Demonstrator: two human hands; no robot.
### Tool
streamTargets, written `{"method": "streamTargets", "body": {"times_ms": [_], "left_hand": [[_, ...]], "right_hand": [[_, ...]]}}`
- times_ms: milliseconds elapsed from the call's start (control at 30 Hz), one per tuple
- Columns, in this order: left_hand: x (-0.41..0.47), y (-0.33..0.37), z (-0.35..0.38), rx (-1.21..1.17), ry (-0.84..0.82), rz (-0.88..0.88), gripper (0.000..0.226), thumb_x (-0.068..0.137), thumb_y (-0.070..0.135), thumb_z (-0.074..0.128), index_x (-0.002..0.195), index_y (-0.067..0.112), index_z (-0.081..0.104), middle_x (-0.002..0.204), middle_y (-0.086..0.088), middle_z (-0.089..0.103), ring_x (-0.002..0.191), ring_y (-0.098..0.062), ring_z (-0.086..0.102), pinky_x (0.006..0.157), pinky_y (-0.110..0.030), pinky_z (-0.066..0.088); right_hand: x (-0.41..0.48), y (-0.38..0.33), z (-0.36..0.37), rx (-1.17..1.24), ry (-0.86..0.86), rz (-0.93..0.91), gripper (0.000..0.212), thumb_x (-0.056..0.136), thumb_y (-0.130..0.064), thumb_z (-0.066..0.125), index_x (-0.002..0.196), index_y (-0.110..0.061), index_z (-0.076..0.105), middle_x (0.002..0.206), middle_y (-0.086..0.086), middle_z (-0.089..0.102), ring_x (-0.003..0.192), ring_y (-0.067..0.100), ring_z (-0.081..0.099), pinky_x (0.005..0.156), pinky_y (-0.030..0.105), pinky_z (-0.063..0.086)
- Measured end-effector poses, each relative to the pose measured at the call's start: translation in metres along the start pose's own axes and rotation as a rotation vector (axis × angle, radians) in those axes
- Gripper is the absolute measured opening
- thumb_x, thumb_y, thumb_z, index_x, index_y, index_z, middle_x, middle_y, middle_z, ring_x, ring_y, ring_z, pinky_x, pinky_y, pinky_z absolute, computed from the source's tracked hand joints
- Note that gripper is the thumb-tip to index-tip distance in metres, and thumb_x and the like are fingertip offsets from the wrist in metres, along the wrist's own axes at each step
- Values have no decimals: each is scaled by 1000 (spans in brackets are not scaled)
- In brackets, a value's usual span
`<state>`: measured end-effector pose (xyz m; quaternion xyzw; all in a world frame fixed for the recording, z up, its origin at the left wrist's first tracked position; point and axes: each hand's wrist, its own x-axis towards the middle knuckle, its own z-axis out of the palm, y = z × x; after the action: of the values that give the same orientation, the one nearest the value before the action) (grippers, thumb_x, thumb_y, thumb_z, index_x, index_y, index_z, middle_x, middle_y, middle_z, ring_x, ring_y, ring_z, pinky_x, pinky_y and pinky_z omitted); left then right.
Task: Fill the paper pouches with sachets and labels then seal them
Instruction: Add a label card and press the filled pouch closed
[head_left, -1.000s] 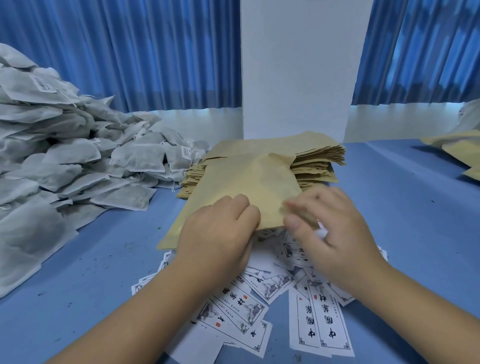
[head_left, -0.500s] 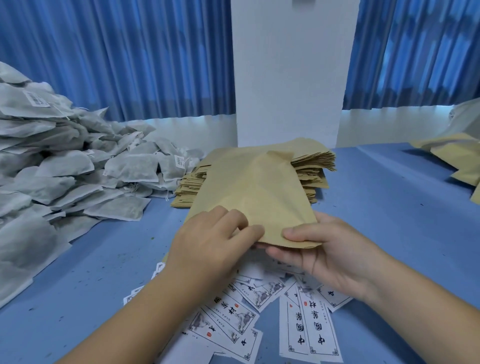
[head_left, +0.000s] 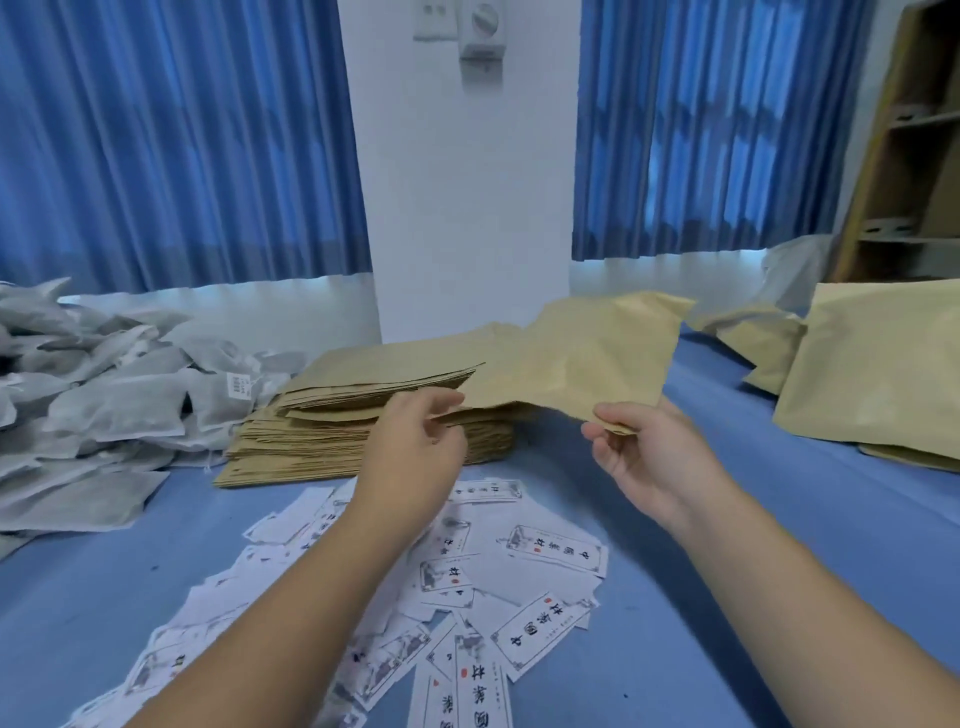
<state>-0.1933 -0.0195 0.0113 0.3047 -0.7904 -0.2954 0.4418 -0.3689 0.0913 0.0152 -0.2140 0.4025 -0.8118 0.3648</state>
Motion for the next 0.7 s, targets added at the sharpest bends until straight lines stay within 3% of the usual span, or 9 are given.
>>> {"method": "streamTargets", "body": {"times_ms": [100,133,200,233,300,367,433,567,700], "left_hand": [[16,23,40,-161,-61,-49,30,87,10,55,110,29,59,107,14,58,73,9,56,63,-10,44],[19,29,51,-210,-77,-65,29,87,11,56,110,28,59,107,12,60,72,5,58,66,-14,47],[22,37,67,-287,-104,-115,28,86,9,56,109,26,60,107,7,62,79,-9,61,74,-27,50],[21,39,73,-307,-119,-132,29,86,8,56,109,25,60,106,6,62,78,-13,60,71,-25,50],[17,37,79,-319,-153,-155,31,85,8,55,106,29,61,103,8,62,75,-11,59,61,-17,46],[12,35,76,-324,-193,-177,29,86,8,55,105,28,63,97,9,64,76,-10,60,60,-19,45],[8,30,65,-309,-227,-186,25,89,10,55,106,24,66,89,6,66,78,-11,64,66,-23,46],[3,11,21,-278,-239,-192,15,91,14,60,101,22,68,88,1,70,70,-4,64,59,-15,47],[-5,-15,-39,-182,-203,-236,12,90,19,63,93,28,70,87,4,71,69,-2,65,62,-21,48]], "right_hand": [[20,-18,-29,208,-1,-102,17,92,2,55,106,-4,60,99,11,72,85,21,72,66,24,57],[25,-22,-39,281,36,-103,17,92,-3,58,108,-3,61,111,13,68,98,22,69,75,25,58],[32,-27,-57,302,187,-60,14,91,-11,63,102,-3,61,122,16,58,106,22,64,86,26,55],[35,-26,-65,277,271,-21,15,92,-13,63,100,-1,59,122,18,55,102,22,64,89,28,54],[40,-18,-71,217,362,92,20,95,-12,58,108,1,51,109,18,54,88,25,62,83,31,55],[39,-6,-63,99,316,189,19,95,-10,54,111,-3,49,88,13,55,73,24,61,64,27,57],[32,4,-41,-48,212,232,10,92,-9,55,102,-5,55,78,8,57,61,19,60,51,22,54],[5,27,10,-182,-49,268,7,88,-11,61,94,-7,63,70,5,59,50,14,58,50,23,50],[-26,48,49,-245,-242,264,12,88,-11,60,98,-5,64,64,3,60,51,14,55,47,23,47]]}}
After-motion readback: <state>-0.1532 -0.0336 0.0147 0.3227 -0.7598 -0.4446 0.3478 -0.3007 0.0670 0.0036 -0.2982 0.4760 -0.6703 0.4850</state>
